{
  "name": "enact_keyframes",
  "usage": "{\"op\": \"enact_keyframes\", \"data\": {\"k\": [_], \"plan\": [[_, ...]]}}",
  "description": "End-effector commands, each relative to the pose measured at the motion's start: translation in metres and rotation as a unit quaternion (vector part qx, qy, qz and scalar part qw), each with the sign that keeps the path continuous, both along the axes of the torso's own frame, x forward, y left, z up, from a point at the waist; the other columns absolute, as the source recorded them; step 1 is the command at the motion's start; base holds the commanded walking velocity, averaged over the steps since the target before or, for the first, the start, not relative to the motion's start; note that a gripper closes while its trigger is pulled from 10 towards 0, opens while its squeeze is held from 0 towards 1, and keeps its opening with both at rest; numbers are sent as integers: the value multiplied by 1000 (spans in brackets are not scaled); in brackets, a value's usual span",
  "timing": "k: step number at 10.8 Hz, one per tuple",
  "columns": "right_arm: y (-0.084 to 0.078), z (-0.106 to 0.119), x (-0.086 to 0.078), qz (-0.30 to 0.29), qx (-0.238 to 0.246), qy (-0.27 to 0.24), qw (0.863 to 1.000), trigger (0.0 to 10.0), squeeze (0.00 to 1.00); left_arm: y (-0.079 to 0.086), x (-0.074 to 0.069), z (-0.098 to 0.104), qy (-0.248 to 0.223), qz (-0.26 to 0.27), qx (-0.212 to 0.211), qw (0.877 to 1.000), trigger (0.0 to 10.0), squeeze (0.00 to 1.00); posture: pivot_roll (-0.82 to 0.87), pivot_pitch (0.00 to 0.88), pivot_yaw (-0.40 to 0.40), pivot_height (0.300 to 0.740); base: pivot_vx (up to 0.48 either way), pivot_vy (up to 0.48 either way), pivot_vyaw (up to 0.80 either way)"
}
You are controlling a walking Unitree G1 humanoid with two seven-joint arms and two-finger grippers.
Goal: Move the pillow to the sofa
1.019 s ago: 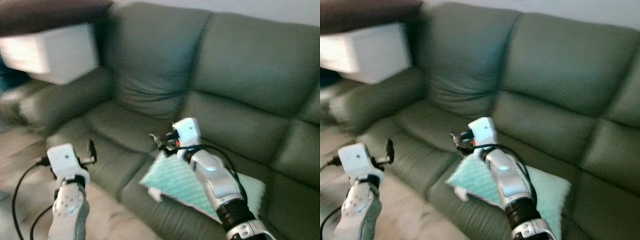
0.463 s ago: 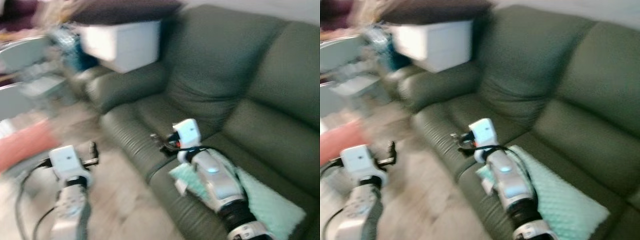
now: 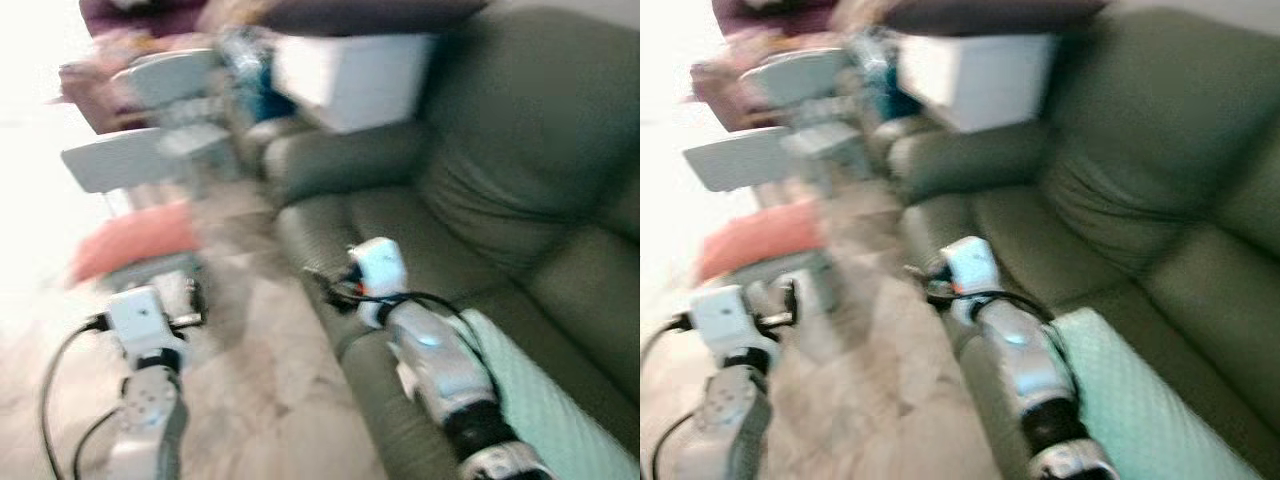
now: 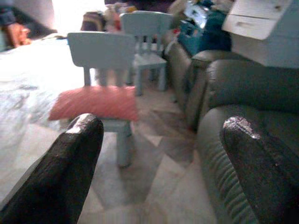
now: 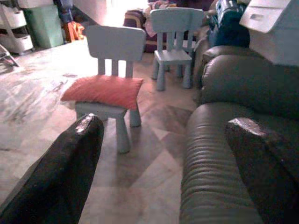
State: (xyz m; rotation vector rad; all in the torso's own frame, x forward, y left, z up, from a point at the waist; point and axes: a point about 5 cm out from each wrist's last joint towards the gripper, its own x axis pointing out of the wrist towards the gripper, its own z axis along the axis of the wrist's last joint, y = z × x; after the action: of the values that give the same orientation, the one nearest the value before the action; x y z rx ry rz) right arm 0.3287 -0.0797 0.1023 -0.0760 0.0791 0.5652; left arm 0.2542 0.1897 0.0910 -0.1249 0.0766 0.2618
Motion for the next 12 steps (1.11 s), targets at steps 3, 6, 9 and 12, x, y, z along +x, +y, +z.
{"op": "enact_keyframes", "data": {"k": [3, 6, 9, 12], "plan": [[12, 7, 0, 18, 6, -12, 1000, 10000, 0, 5, -1, 2, 2, 8, 8, 1000, 10000, 0, -172, 0, 41, 740, 0, 0, 800], [12, 7, 0, 19, 4, -11, 1000, 10000, 0, 6, -2, 0, 7, 11, 8, 1000, 10000, 0, -173, 0, 39, 740, 0, 0, 800], [11, 7, 1, 15, 14, -8, 1000, 10000, 0, 7, -2, -1, 12, 13, 9, 1000, 10000, 0, -175, 0, 39, 740, 0, 0, 267], [11, 7, 2, 16, 13, -7, 1000, 10000, 0, 10, -2, -2, 14, 17, 6, 1000, 10000, 0, -176, 0, 40, 740, 0, 0, 0]]}}
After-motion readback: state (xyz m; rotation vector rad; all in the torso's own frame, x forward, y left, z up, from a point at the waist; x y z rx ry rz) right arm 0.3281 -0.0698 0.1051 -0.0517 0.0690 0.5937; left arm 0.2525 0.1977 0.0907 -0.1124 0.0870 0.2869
